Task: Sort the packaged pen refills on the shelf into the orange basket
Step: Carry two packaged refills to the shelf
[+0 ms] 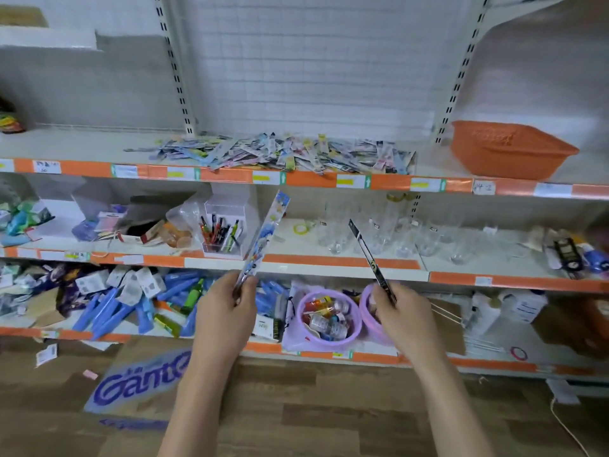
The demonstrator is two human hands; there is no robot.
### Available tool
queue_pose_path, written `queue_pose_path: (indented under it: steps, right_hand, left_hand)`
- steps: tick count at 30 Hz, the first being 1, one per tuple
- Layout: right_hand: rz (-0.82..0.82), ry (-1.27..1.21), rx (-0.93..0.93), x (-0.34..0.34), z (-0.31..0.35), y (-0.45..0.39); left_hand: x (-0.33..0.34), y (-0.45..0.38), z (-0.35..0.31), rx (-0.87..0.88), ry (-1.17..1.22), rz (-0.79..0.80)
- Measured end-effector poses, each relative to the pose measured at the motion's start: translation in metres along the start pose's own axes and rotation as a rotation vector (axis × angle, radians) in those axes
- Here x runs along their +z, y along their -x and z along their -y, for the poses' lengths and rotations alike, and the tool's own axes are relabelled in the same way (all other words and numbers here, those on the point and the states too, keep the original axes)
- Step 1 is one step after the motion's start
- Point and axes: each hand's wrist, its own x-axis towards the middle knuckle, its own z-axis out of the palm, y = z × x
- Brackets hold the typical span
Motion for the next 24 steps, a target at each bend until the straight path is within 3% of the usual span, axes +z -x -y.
queue_pose_path:
  steps: [8,13,20,24]
  right_hand:
    - [-0.072,-0.067,0.025,-0.005,0.006,-0.115]
    - [-0.07,-0.094,0.098,-0.007,-0.019,-0.163]
    - [-0.075,-0.092,0.071,-0.033,-0.062,-0.249]
    - [-0.077,-0.095,0.038,-0.063,-0.09,-0.301]
  left_hand:
    - [0.058,-0.131,-0.036,0.078,0.071,0.016]
    - [0.116,-0.17,-0.052,0.118,0.035,0.101]
    - [0.2,-0.216,-0.083,0.044,0.037,0.067]
    - [0.255,-0.233,-0.118,0.092,0.051,0.066]
